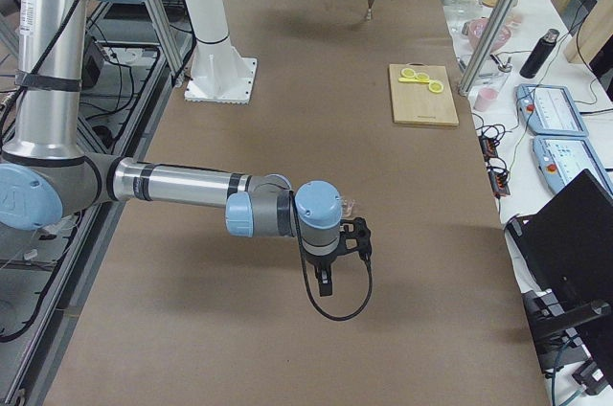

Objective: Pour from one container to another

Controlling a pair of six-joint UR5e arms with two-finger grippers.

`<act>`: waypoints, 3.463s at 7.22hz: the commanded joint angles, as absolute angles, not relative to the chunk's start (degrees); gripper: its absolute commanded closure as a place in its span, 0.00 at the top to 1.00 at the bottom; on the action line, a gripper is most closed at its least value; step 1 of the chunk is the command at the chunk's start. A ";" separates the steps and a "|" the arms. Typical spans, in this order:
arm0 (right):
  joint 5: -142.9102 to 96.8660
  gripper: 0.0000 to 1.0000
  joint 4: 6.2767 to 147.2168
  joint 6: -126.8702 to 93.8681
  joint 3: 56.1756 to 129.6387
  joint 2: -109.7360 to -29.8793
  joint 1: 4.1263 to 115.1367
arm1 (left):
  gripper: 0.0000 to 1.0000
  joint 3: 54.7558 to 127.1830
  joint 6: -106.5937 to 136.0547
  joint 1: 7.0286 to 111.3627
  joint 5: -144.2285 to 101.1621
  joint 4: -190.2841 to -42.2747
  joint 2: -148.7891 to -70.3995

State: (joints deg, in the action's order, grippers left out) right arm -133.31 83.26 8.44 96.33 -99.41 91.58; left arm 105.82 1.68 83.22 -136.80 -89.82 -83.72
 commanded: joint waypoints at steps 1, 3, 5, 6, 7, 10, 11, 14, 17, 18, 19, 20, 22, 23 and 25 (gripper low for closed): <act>-132.37 1.00 83.23 8.44 96.33 -99.40 91.58 | 0.98 103.37 -9.72 88.04 -136.85 -91.23 -79.12; -130.78 1.00 83.32 8.53 95.89 -99.40 91.58 | 0.98 103.01 -9.49 88.33 -136.84 -91.40 -77.70; -130.78 1.00 83.23 8.35 95.54 -99.14 91.58 | 0.98 104.32 -8.54 88.42 -136.93 -91.58 -74.63; -131.22 1.00 83.32 7.48 96.23 -98.79 91.58 | 0.98 103.63 -7.66 88.50 -136.85 -92.89 -73.92; -132.00 1.00 83.49 5.03 96.07 -98.44 91.58 | 0.98 104.49 -7.56 88.51 -136.93 -94.81 -73.13; -133.86 1.00 83.32 -3.42 96.15 -98.09 91.50 | 0.98 104.59 -7.65 88.42 -136.93 -95.19 -74.44; -133.94 1.00 83.32 -3.43 95.98 -98.09 91.49 | 0.98 104.50 -7.65 88.42 -136.85 -95.19 -74.44; -133.95 1.00 83.32 -3.25 95.71 -98.09 91.49 | 0.98 104.42 -7.65 88.42 -136.93 -95.19 -74.36; -133.94 1.00 83.41 -3.08 95.71 -98.09 91.49 | 0.98 103.89 -7.73 88.42 -136.84 -95.19 -74.27; -133.95 1.00 83.32 -3.16 95.71 -98.09 91.49 | 0.98 103.97 -7.65 88.33 -136.85 -95.19 -74.27; -133.95 1.00 83.32 -3.16 95.71 -98.17 91.49 | 0.98 103.89 -7.65 88.33 -136.85 -95.19 -74.27; -133.86 1.00 83.41 -3.25 95.71 -98.17 91.49 | 0.98 103.97 -7.65 88.33 -136.85 -95.19 -74.35; -133.94 1.00 83.32 -3.34 95.71 -98.35 91.49 | 0.98 103.89 -7.82 88.33 -136.85 -95.19 -74.36; -133.95 1.00 83.32 -3.25 95.71 -98.35 91.49 | 0.98 103.97 -7.74 88.33 -136.85 -95.19 -74.44; -133.95 1.00 83.41 -3.25 95.71 -98.35 91.49 | 0.98 103.97 -7.65 88.33 -136.93 -95.19 -74.44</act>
